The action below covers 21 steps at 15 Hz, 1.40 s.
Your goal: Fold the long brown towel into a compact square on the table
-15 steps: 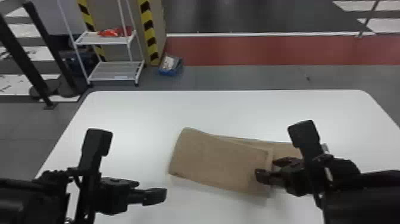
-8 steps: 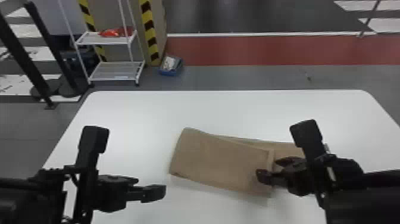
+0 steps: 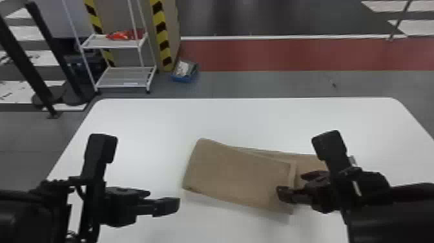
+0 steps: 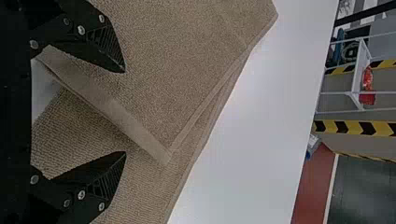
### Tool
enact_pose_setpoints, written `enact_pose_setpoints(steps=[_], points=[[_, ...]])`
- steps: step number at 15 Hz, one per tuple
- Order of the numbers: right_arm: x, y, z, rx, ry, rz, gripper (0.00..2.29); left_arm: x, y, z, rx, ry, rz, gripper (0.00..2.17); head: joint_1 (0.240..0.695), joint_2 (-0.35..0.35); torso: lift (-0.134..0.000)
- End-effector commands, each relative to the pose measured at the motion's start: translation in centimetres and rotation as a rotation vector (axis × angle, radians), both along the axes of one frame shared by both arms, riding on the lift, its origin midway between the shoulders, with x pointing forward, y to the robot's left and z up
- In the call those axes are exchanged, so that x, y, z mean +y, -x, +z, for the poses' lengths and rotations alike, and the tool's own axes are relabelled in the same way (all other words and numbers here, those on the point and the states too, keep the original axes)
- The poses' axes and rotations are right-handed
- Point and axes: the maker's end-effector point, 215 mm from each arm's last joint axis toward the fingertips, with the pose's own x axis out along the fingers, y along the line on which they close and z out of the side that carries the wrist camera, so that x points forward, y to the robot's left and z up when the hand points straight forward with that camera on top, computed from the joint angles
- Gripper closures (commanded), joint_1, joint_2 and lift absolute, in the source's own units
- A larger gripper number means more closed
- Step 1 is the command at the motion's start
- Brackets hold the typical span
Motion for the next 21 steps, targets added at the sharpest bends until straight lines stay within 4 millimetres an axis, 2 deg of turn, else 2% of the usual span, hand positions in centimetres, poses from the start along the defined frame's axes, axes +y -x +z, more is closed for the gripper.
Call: enact_pose_setpoints(steps=[1,5,10,12,13,21], points=[[0.0,0.0,-0.1,0.003,0.006,-0.002,0.31,0.0,0.2,-0.2,0.01,0.001,-0.001,0.08,0.695,0.052,-0.124],[-0.1,-0.3,-0.8,0.019,0.023,0.001,0.33,0.0,0.3,-0.5,0.019,0.003,0.0,0.08,0.695,0.049,-0.124],[0.1,-0.8,-0.8,0.011,0.028,0.011,0.59,0.0,0.6,-0.8,0.027,0.003,-0.002,0.08,0.695,0.05,-0.124],[0.0,-0.9,-0.8,0.01,0.03,0.009,0.6,0.1,0.6,-0.9,0.029,0.001,-0.002,0.08,0.695,0.051,-0.124],[0.1,-0.8,-0.8,0.01,0.03,0.011,0.7,0.0,0.6,-0.9,0.029,0.001,-0.004,0.08,0.695,0.051,-0.124],[0.1,-1.2,-0.3,-0.009,0.033,0.007,0.77,-0.1,1.3,-1.2,0.037,0.003,-0.01,0.08,0.695,0.049,-0.124]])
